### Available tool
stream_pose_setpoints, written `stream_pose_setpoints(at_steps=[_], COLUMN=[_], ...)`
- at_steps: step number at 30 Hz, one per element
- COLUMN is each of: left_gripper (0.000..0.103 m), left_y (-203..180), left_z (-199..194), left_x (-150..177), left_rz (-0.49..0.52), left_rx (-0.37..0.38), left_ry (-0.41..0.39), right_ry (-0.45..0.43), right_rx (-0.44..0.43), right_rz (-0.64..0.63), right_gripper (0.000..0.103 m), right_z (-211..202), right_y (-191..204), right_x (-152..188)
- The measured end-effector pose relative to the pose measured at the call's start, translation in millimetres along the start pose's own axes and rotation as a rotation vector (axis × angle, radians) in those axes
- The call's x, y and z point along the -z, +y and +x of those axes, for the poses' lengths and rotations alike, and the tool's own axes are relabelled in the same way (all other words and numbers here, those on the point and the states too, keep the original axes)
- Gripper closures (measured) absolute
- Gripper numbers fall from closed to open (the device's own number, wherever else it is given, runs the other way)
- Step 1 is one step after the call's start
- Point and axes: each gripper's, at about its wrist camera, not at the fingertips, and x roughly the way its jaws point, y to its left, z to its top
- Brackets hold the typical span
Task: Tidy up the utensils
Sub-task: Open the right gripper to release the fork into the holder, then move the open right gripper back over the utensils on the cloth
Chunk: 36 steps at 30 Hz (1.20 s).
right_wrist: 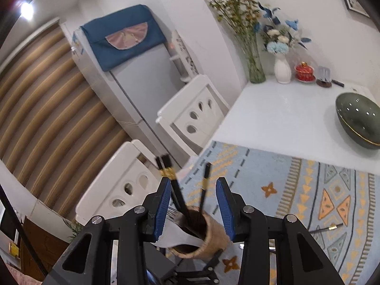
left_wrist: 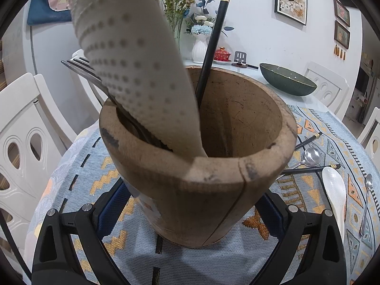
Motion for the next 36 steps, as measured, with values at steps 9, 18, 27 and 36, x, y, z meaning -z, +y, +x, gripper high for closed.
stream_pose_setpoints(at_steps=[9, 18, 27, 36], left_gripper=[0.004, 0.003, 0.003, 0.003], left_y=[0.0, 0.6, 0.4, -0.1], left_z=[0.1, 0.2, 0.1, 0.3], left_x=[-0.1, 0.2, 0.1, -0.1], left_rz=[0.001, 0.002, 0.002, 0.001], left_rx=[-0.001, -0.002, -0.001, 0.001], left_ry=[0.000, 0.000, 0.000, 0.001], right_ry=[0.117, 0.290, 0.341, 0.349], right_rx=[0.044, 0.164, 0.371, 0.486], right_rz=[0.188, 0.591, 0.876, 0.965], right_gripper=[0.065, 0.065, 0.065, 0.065], right_z=[0.4, -24.2, -84.0, -102.2], right_y=[-62.8, -171.8, -253.0, -301.2], right_x=[37.0, 129.9, 200.8, 217.4])
